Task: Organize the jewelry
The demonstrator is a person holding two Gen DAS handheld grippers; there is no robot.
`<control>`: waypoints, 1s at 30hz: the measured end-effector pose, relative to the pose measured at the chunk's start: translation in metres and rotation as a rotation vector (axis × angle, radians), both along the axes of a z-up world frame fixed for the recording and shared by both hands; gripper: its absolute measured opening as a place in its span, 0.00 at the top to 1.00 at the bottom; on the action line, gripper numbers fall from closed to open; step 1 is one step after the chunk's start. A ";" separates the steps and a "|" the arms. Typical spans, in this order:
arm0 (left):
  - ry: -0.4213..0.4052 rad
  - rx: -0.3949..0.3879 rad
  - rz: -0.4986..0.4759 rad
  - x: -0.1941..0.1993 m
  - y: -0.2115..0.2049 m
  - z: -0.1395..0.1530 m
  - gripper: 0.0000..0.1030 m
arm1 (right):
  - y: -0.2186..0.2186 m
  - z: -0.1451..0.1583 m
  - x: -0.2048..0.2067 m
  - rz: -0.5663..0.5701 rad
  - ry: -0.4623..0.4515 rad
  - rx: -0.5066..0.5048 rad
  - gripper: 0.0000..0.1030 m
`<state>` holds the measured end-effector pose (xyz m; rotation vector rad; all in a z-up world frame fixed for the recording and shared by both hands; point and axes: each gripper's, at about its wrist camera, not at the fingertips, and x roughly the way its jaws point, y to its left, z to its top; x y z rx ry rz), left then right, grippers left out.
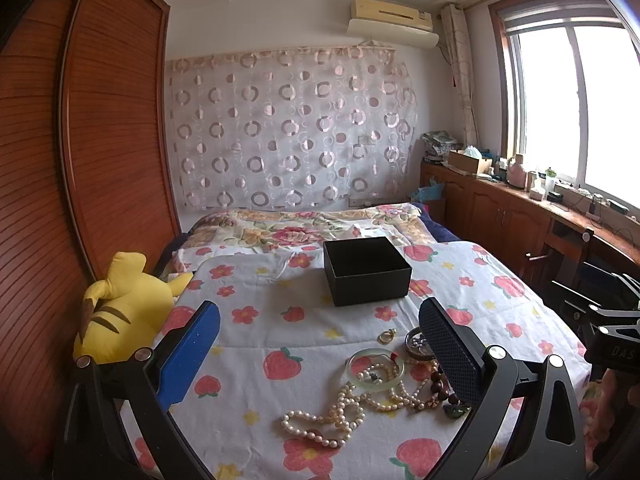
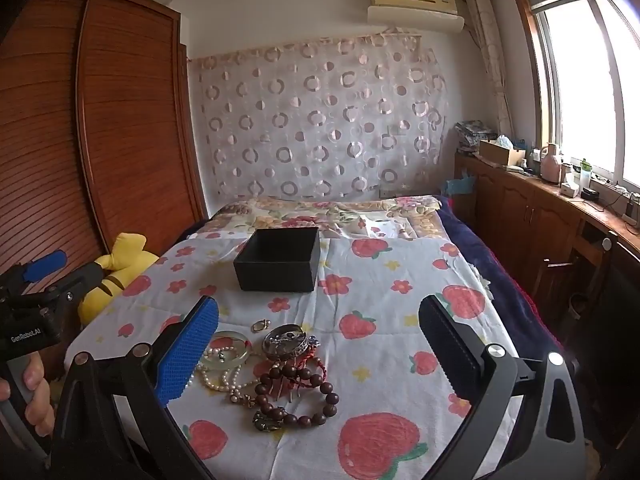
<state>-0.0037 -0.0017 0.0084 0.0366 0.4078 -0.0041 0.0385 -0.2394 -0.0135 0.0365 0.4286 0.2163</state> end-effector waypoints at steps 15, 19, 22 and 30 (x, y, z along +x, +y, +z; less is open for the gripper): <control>-0.004 0.000 0.001 0.000 0.000 0.000 0.06 | 0.003 0.008 -0.001 0.002 -0.002 0.002 0.02; -0.006 -0.004 -0.002 -0.004 0.001 0.007 0.06 | 0.002 0.007 -0.001 0.002 -0.003 0.002 0.02; -0.013 -0.006 -0.006 -0.009 0.001 0.013 0.06 | 0.002 0.007 -0.001 0.002 -0.002 0.003 0.02; -0.017 -0.005 -0.007 -0.010 0.000 0.017 0.06 | 0.005 0.014 -0.005 0.004 -0.002 0.003 0.02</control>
